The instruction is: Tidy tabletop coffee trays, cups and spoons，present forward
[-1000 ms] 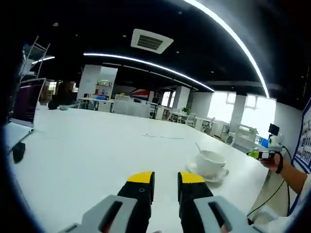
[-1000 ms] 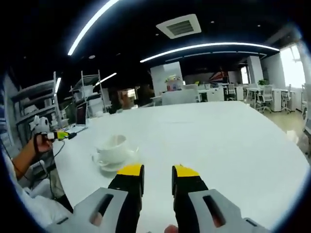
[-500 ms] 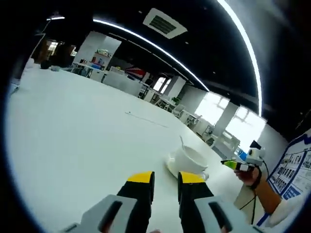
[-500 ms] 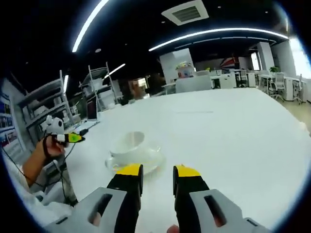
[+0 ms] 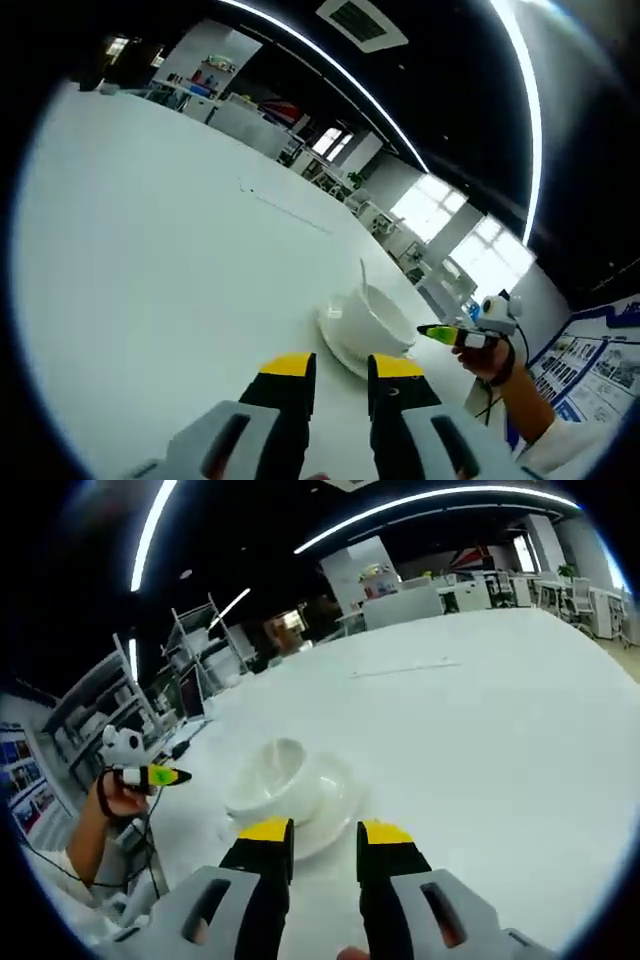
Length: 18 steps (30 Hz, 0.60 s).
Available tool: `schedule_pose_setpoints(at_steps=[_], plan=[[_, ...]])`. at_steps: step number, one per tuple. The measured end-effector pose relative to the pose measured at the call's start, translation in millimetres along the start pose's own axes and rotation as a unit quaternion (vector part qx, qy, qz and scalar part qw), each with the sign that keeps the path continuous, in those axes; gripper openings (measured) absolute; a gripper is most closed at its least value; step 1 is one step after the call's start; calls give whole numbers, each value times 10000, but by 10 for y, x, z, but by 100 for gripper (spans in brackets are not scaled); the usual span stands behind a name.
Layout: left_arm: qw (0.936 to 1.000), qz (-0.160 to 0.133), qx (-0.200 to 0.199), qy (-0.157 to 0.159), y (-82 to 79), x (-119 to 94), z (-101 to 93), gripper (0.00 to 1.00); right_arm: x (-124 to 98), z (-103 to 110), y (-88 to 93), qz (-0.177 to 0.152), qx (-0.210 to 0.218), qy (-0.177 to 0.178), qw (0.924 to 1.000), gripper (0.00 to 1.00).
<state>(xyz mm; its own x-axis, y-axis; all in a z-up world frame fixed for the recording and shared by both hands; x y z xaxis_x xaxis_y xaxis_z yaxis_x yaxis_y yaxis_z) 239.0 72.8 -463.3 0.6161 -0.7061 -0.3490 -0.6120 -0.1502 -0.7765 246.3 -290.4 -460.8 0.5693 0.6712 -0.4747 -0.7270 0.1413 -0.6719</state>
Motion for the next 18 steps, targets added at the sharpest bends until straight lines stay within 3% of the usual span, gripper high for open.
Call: schedule_pose_setpoints(at_steps=[4,10,18], plan=[[9997,139,-185,82,13,146,-50,23,85,-73,7,69,631,-214,9978,24],[9991,175,-381,95,-16,299,14,23,165,-166,26,130,745,-181,9970,24],[9972,330,-661,131,199,393,-98,23,304,-231,35,171,894,-60,9958,23]])
Point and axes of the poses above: the point that each gripper's makers call its tool centre point, and the gripper's own axes: x roughly forward along the fingers, z roughly to its left, y roughly out of its underside, the point moved 10 cm from there along -x, roughly backward along the fingers, and after that the axes turned 11 degrees about x, right-handed, at the moved point
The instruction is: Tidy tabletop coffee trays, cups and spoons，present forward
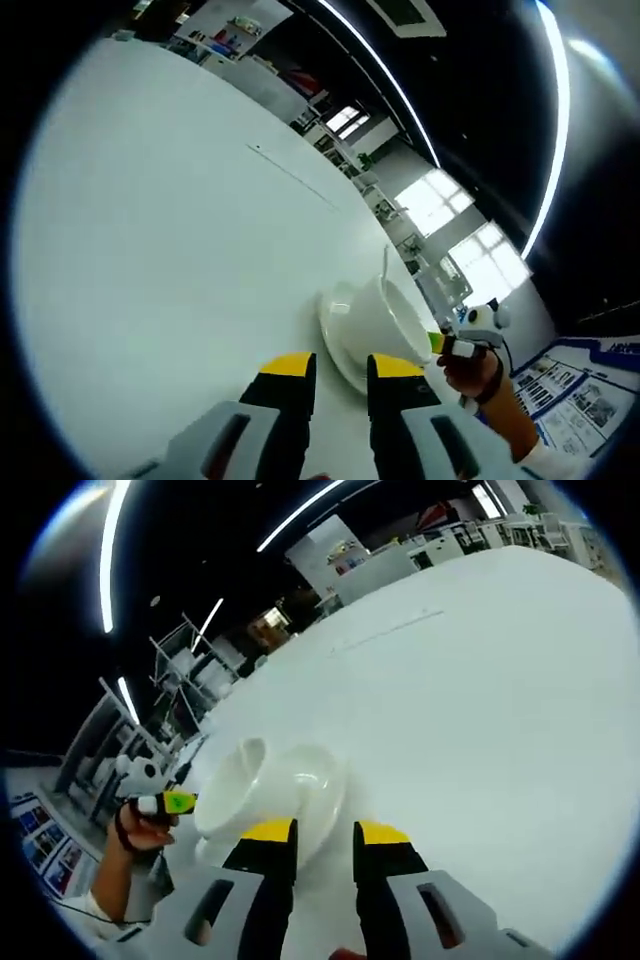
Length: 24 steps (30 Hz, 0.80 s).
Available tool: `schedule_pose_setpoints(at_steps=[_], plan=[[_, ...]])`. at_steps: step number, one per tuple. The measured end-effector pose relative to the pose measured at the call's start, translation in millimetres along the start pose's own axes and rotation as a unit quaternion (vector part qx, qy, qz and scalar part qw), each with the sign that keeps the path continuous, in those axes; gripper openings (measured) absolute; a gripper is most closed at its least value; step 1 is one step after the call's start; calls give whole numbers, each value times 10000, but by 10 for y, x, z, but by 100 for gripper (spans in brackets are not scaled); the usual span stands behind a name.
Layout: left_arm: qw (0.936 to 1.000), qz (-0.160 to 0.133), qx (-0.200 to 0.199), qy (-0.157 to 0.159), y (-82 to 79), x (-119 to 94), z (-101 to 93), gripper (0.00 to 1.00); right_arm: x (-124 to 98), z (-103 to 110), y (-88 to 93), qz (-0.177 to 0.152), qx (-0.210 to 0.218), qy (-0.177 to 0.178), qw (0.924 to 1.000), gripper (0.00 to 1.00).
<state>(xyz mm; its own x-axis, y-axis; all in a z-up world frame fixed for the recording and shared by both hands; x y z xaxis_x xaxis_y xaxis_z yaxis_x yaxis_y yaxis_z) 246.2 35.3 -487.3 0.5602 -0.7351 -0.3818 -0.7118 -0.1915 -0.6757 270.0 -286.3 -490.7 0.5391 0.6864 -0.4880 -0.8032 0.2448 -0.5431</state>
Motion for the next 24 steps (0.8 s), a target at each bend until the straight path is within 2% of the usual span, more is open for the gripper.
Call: schedule_pose_setpoints(at_steps=[5,11,17,18,19,22,24], plan=[[9999,117,-67,23,142,115,-169,22,82,18,-19,111,51,-24,9999,22],[9992,255,-300,44,187,233,-186,20,162,-9,-14,350,305,-185,9988,21],[9986,339,-400,32,279,335,-311,20,206,-28,-18,511,444,-256,9974,20],[9985,342,-424,32,248,355,-286,20,215,-38,-28,523,486,-275,9971,20],[9984,361,-437,47,132,397,-151,20,215,-31,-14,547,504,-284,9968,20],[9980,370,-514,44,107,443,-125,20,210,-19,7,543,525,-275,9968,19],[9966,405,-714,90,64,487,-37,20,211,-7,29,566,527,-284,9966,19]])
Point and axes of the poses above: the point that each gripper's makers call its tool centre point, and the gripper's own axes: x roughly forward along the fingers, z roughly to its left, y roughly out of its underside, the point moved 10 cm from there along -x, roughly backward along the fingers, and after that the axes turned 11 degrees about x, right-handed, at the moved point
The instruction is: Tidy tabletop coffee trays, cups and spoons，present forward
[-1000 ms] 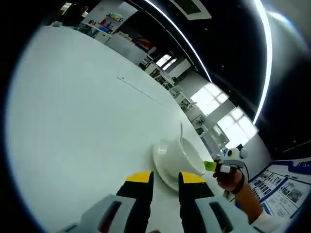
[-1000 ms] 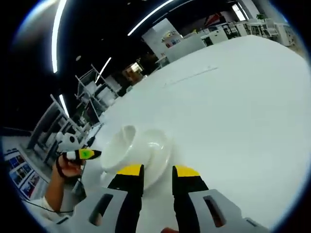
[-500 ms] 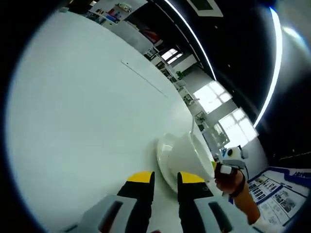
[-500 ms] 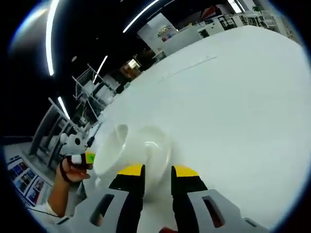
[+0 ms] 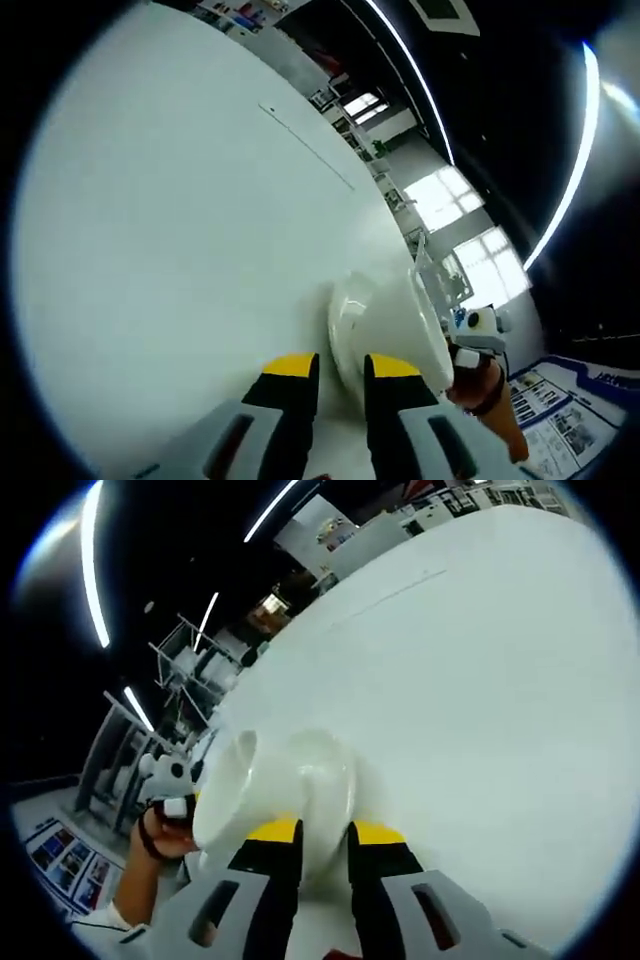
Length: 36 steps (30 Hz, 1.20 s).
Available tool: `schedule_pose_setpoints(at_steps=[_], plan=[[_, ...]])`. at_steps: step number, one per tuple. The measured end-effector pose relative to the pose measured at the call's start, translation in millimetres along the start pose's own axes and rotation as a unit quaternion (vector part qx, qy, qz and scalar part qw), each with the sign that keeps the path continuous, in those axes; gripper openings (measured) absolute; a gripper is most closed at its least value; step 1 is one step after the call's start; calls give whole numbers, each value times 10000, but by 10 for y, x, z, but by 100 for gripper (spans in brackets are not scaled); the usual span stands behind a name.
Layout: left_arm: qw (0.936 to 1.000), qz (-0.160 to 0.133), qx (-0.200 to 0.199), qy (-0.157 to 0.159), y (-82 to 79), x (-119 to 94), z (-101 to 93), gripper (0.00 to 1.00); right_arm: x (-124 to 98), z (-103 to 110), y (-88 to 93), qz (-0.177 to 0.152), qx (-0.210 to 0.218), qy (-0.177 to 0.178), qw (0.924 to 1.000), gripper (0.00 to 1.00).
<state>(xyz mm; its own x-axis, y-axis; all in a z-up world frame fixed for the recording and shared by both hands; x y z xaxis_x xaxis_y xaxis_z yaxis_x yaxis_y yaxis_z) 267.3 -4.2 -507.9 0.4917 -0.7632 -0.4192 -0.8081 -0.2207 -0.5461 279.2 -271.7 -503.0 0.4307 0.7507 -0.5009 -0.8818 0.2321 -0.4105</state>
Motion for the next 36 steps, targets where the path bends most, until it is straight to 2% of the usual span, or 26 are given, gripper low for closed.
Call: schedule_pose_setpoints(at_steps=[1,3,6,10,11,13,19,24,31,34,36], plan=[[10000,-7,-3,-8,-55,13,48,20,5,-7,-3,23,1,9,10000,19],[10000,41,-19,-1,-37,42,37,20,25,-30,-33,53,16,1,10000,18],[10000,61,-54,-13,-129,85,122,18,37,-40,-37,102,14,24,9999,17],[9997,108,-205,30,-167,120,178,16,52,-62,-86,166,71,64,9998,16],[9997,114,-219,28,-126,133,149,14,54,-70,-93,176,86,77,9998,15],[9995,146,-293,6,-172,181,190,11,60,-85,-104,187,131,112,9997,13],[9992,61,-390,-67,-167,215,173,10,72,-85,-129,189,255,297,9991,10],[9959,60,-866,-248,-186,250,170,8,90,-66,-177,210,367,562,9975,8],[9935,149,-965,-578,-144,225,89,6,113,0,-232,216,347,979,9944,6],[9924,170,-1042,-630,-146,204,108,5,136,-26,-308,284,546,960,9935,6],[9921,182,-1060,-646,-152,196,120,5,140,2,-293,307,557,967,9933,5]])
Point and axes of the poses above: the point that each gripper's makers call its tool centre point, and the gripper's own axes: x roughly forward along the fingers, z roughly to its left, y roughly out of its underside, the point moved 10 cm from there along -x, roughly backward along the fingers, and after that the axes turned 11 degrees about x, right-handed, at the moved point
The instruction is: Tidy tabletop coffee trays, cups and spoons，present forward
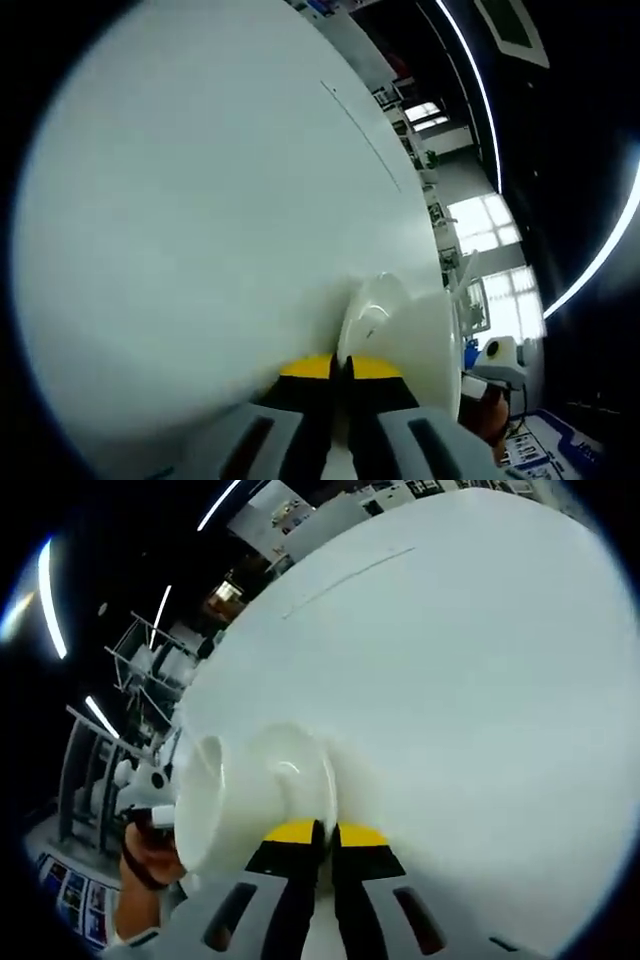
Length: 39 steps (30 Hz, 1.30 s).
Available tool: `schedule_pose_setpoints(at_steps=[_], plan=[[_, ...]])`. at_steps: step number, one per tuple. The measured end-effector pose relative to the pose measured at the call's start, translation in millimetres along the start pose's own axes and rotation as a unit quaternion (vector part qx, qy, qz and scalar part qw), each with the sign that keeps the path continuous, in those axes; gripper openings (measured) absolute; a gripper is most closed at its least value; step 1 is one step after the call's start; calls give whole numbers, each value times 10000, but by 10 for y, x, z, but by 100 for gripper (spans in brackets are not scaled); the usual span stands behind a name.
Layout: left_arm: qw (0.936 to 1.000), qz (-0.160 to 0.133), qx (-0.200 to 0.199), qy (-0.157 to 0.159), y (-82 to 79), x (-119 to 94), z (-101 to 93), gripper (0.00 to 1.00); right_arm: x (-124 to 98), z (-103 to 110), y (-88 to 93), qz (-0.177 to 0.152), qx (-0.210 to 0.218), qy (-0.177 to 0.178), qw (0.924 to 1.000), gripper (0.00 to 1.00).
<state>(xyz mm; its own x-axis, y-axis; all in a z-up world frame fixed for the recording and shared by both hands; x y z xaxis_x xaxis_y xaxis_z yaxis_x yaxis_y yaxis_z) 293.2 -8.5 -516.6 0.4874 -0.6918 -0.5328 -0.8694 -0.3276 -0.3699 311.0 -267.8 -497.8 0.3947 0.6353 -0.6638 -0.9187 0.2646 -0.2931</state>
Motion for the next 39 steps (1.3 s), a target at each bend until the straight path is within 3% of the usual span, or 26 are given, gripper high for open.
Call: schedule_pose_setpoints(at_steps=[4,9,13,20,21,26,28,37,39], plan=[[9999,94,-79,-58,-89,-4,37,5,26,13,-11,134,18,79,9999,5],[9999,93,-72,-47,-78,-33,5,5,-9,79,45,53,41,39,10000,5],[9999,104,-49,-66,-267,-57,24,5,-9,137,30,71,67,5,10000,5],[9999,43,-27,-105,-616,-27,36,5,47,215,-265,0,90,-62,9999,5],[9999,-1,0,-107,-590,-41,-25,5,50,237,-295,-23,80,-71,9999,5],[9999,-95,75,-117,-800,2,-40,5,66,325,-427,-90,117,-91,9998,5],[9998,-126,68,-126,-784,23,-81,5,106,352,-553,-123,78,-53,9999,5],[9995,-158,131,-245,-879,110,-150,5,199,405,-738,-212,99,-53,9997,5],[9995,-149,126,-256,-1003,111,-107,5,224,406,-812,-237,106,-37,9997,5]])
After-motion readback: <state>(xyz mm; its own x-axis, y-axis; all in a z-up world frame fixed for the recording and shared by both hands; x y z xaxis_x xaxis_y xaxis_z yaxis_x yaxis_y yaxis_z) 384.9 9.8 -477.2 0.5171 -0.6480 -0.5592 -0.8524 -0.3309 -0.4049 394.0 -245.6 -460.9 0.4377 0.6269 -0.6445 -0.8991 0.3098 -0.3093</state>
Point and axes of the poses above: the point that each gripper's makers call its tool centre point, and the gripper's own axes: x roughly forward along the fingers, z roughly to its left, y roughly out of its underside, the point moved 10 cm from there along -x, roughly backward along the fingers, and after that the axes turned 11 degrees about x, right-handed, at the moved point
